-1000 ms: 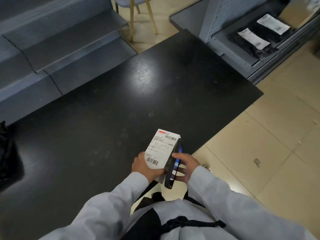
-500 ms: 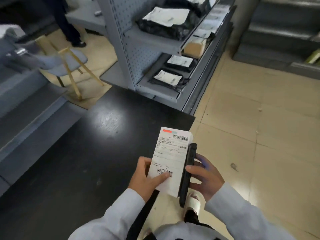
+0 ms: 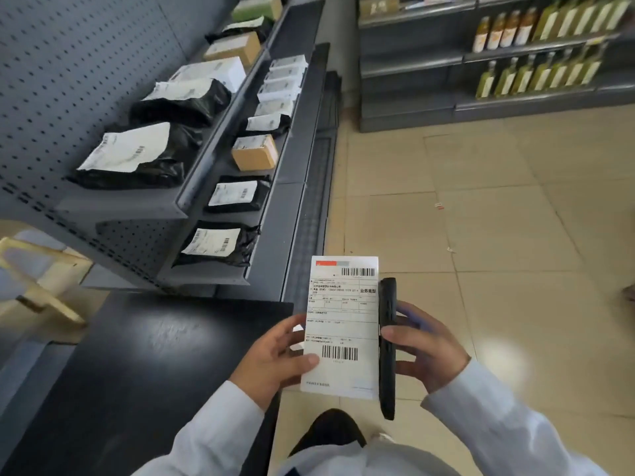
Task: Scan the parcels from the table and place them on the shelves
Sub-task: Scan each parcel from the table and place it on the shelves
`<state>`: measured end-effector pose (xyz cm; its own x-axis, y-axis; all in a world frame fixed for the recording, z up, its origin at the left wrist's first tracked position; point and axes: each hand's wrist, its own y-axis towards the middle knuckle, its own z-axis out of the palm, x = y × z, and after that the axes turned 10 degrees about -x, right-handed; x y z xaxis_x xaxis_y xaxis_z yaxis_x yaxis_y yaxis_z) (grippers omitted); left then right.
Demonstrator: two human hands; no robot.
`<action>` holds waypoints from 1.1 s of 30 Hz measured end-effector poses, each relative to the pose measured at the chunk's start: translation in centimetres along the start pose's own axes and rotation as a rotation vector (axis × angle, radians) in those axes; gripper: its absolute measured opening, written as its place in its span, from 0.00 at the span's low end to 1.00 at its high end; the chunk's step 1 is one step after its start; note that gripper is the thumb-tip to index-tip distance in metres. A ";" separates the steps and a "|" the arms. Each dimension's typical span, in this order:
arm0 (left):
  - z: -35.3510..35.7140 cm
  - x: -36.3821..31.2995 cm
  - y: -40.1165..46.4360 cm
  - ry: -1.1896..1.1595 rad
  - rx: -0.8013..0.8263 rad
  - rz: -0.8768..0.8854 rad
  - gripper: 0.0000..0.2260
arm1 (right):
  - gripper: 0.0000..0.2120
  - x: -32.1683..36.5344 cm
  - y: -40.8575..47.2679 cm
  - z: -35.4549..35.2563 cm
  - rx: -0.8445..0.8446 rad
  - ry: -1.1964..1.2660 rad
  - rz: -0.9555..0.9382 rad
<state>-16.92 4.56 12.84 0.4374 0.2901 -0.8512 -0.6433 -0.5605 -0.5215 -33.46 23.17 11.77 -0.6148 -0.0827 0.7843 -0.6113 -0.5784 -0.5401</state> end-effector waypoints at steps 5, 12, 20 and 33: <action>2.9 -2.5 6.2 0.082 0.169 -0.067 0.29 | 0.39 2.1 3.9 -3.4 -0.048 0.032 0.030; 9.0 -10.2 20.0 -0.016 0.323 -0.089 0.46 | 0.38 11.9 13.4 -7.1 -0.144 0.010 -0.008; 14.5 -25.5 35.7 -0.020 0.443 -0.015 0.36 | 0.34 28.2 26.4 -7.8 -0.229 -0.021 -0.113; 22.8 -36.3 56.7 0.001 0.334 -0.122 0.37 | 0.32 40.2 47.8 -14.0 -0.145 0.088 -0.036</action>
<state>-83.62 -20.05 12.87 0.5243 0.3383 -0.7814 -0.7562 -0.2370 -0.6100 -94.37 3.56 13.17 -0.6285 0.0109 0.7777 -0.6951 -0.4564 -0.5554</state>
